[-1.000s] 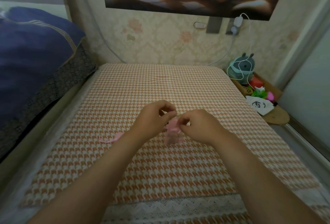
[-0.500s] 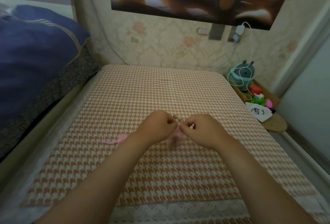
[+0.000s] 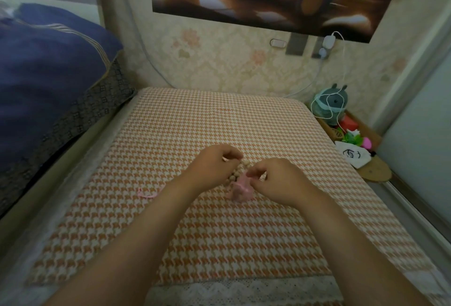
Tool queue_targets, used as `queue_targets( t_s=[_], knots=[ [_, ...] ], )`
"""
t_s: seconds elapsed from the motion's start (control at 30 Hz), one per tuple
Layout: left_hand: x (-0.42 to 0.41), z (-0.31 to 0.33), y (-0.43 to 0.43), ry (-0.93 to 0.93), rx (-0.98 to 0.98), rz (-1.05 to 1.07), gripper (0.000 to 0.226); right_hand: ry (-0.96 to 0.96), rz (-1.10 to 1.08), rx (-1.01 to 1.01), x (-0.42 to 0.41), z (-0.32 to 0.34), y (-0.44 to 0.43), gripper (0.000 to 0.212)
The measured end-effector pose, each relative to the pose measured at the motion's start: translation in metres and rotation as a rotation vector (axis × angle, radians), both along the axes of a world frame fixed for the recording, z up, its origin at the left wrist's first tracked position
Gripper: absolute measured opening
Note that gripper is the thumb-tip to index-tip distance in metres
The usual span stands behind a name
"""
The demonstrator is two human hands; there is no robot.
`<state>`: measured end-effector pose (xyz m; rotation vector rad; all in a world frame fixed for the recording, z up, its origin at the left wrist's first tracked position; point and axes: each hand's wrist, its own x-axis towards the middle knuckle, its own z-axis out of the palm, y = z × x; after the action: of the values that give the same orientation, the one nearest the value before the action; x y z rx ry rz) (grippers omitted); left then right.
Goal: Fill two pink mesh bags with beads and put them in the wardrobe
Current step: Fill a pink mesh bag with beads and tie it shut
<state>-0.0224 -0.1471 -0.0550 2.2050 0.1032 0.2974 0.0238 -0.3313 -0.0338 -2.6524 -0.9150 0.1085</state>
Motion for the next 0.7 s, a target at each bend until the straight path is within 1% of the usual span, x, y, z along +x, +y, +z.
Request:
queue_targets(
  t_s=[0.1, 0.17, 0.27, 0.33, 0.47, 0.57, 0.7],
  knots=[
    [0.005, -0.012, 0.016, 0.003, 0.085, 0.107, 0.017, 0.021, -0.014, 0.032, 0.001, 0.001, -0.001, 0.023],
    [0.007, -0.025, 0.022, 0.057, 0.189, 0.117, 0.019, 0.036, -0.017, 0.042, 0.002, 0.001, -0.001, 0.019],
    [0.007, -0.042, 0.019, 0.124, 0.278, 0.03, 0.018, 0.051, -0.015, 0.073, 0.003, -0.001, -0.001, 0.017],
    [0.007, -0.048, 0.013, 0.129, 0.327, -0.035, 0.02, 0.052, -0.008, 0.079, 0.004, -0.002, 0.0, 0.016],
    [0.011, -0.056, 0.006, 0.134, 0.439, -0.03, 0.018, 0.059, 0.005, 0.08, 0.004, -0.002, 0.001, 0.021],
    [0.012, -0.059, 0.008, 0.112, 0.39, 0.011, 0.025, 0.071, 0.01, 0.082, 0.003, 0.0, -0.001, 0.022],
    [0.011, -0.036, 0.002, -0.005, 0.14, 0.123, 0.012, 0.066, 0.014, 0.088, 0.002, 0.0, 0.0, 0.02]
  ],
)
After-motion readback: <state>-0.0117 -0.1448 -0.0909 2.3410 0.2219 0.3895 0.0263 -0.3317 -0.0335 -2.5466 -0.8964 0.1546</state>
